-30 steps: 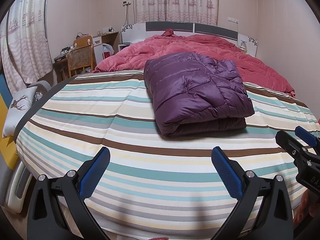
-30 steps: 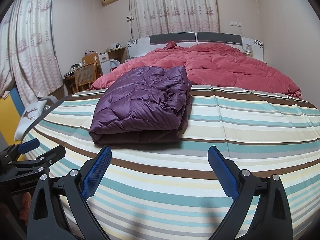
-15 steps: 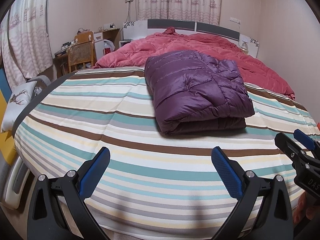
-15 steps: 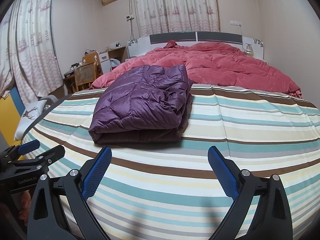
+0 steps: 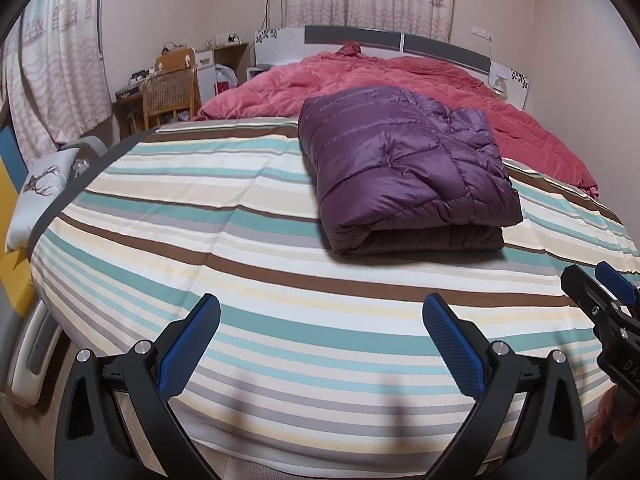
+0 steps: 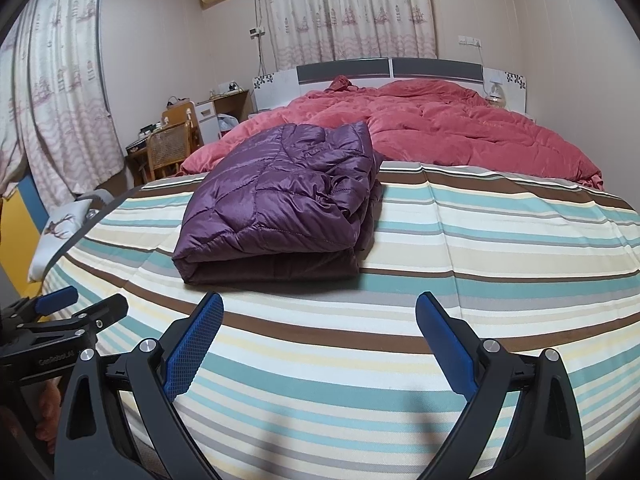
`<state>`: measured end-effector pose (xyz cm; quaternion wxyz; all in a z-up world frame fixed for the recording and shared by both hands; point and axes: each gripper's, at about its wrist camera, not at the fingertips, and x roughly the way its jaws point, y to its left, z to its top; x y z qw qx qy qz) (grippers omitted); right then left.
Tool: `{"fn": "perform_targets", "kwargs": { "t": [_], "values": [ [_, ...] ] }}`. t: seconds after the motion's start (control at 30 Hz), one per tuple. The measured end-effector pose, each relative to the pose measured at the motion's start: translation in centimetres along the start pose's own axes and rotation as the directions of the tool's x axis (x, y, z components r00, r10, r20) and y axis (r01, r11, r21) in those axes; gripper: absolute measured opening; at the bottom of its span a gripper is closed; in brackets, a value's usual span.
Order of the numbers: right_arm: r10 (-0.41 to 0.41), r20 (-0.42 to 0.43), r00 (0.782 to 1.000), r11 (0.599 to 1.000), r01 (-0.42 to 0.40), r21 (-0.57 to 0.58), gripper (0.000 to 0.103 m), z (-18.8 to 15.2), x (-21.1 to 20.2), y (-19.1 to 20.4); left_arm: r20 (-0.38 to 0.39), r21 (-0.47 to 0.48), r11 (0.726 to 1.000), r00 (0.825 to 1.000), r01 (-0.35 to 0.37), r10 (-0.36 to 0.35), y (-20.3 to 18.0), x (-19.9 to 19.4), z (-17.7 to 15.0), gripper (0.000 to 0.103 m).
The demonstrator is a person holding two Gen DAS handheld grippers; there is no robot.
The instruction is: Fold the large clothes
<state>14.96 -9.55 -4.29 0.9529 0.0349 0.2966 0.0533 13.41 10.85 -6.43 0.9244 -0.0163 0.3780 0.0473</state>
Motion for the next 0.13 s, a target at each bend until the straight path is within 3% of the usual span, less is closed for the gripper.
{"fn": "perform_targets", "kwargs": {
  "t": [0.13],
  "values": [
    [-0.001,-0.008,1.000,1.000,0.001,0.007,0.096,-0.07,0.36,-0.14,0.001,0.015,1.000,1.000,-0.019,0.019,-0.15,0.18,-0.12,0.101]
  ]
}}
